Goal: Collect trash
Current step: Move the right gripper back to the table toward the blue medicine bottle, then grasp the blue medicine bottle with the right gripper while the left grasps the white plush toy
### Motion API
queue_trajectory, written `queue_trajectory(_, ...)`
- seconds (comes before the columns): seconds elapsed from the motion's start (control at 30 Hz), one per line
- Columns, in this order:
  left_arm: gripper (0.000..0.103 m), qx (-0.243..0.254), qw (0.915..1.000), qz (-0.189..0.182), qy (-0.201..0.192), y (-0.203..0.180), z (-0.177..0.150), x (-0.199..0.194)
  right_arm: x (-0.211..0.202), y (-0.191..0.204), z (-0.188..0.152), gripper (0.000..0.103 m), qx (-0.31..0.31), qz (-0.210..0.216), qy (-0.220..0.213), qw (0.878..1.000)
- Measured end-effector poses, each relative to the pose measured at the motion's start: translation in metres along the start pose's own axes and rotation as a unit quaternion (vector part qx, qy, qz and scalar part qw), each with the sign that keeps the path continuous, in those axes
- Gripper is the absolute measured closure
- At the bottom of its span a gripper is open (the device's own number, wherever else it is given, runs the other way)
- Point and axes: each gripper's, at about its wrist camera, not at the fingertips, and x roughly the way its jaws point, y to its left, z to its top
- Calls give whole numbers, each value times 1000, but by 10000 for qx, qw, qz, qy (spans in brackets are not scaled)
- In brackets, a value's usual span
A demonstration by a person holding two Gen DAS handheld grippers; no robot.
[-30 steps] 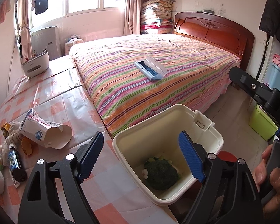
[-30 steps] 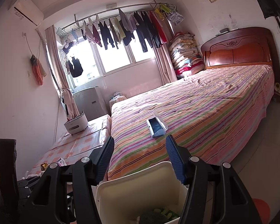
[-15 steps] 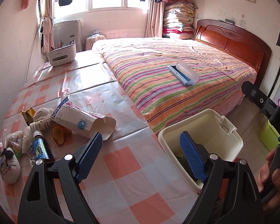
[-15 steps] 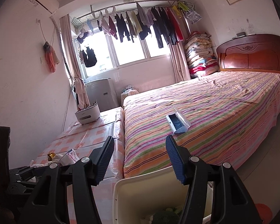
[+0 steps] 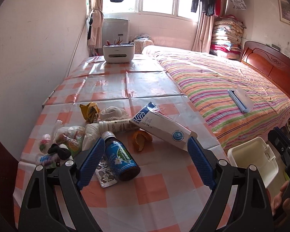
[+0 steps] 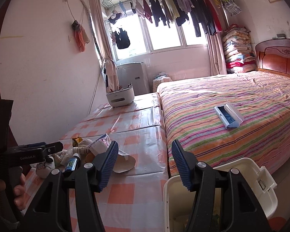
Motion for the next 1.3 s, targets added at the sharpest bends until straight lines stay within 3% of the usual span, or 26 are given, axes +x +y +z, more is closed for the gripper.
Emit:
queue_trajectory(0.33, 17, -439, 9946, 940, -2, 96, 1, -15, 50, 70, -8, 47, -540, 1050, 748, 9902)
queue_trajectory(0.47, 17, -608, 9908, 1195, 180, 127, -6, -9, 74, 103, -11, 47, -901, 1428, 1124, 9792)
queue_trajectory(0.67, 17, -933, 9861, 1274, 519, 161, -18, 2, 116, 147, -22, 47, -1166, 1907, 1857, 9568)
queue_trajectory(0.9, 17, -1085, 9823, 1283, 828, 175, -27, 16, 164, 179, -36, 47, -1306, 2029, 2553, 9363)
queue_trajectory(1.3, 17, -1194, 9763, 1182, 1362, 180, -37, 53, 217, 184, -57, 50, -1314, 1864, 3213, 9191)
